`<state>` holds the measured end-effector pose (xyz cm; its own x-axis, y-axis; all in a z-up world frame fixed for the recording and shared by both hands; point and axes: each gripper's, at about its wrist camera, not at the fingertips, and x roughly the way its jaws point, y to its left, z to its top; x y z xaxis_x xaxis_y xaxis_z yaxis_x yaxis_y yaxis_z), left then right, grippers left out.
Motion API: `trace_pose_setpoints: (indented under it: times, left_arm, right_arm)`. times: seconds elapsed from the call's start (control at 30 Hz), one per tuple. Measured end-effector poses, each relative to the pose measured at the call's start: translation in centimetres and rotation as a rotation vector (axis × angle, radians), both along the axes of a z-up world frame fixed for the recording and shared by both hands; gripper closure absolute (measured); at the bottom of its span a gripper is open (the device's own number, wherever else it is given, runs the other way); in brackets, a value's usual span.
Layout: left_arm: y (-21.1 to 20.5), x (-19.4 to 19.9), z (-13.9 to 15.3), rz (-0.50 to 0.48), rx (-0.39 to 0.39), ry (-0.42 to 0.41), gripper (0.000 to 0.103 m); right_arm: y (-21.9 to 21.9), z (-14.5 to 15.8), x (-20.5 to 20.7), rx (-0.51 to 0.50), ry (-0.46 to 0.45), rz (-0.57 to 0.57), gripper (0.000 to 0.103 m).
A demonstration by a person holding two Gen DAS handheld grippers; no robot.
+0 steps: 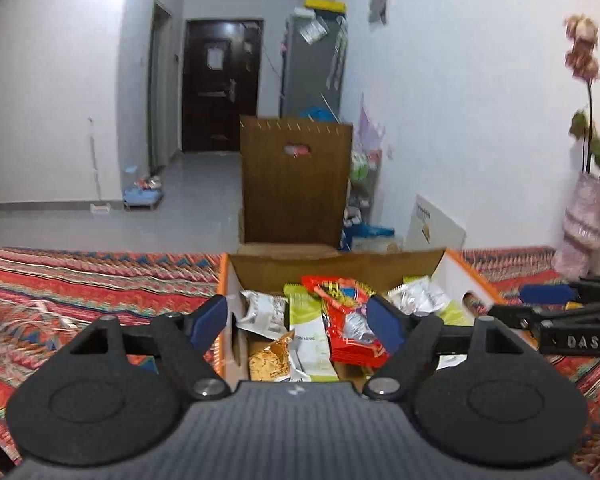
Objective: Organize snacks
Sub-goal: 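Move both tools back over the remaining snack packets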
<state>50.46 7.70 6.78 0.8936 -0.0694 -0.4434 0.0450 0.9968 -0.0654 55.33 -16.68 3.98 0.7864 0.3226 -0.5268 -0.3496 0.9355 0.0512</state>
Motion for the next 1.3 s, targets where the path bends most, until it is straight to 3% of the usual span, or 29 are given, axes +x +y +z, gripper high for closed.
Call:
trace_pose_setpoints:
  times: [0.3, 0.57, 0.73, 0.93, 1.3]
  left_arm:
    - [-1.4, -12.8, 4.0, -0.005, -0.009, -0.087, 0.018]
    - [-3.0, -24.4, 4.1, 0.002, -0.015, -0.153, 0.012]
    - [-3.3, -30.6, 3.1, 0.018, -0.017, -0.177, 0.009]
    - [-3.3, -36.7, 0.8, 0.037, -0.026, -0.143, 0.006]
    - [-3.5, -42.1, -4.9, 0.027, -0.017, 0.001, 0.006]
  right_arm:
    - [-2.7, 3.9, -12.7, -0.010, -0.092, 0.037, 0.032]
    - [-4.1, 4.6, -23.7, -0.018, -0.141, 0.068, 0.021]
    - [-4.6, 3.5, -30.4, -0.015, -0.157, 0.087, 0.016]
    - [-5.4, 1.1, -37.2, 0.007, -0.150, 0.052, 0.011]
    - [-7.0, -5.2, -44.6, -0.002, -0.048, -0.046, 0.012]
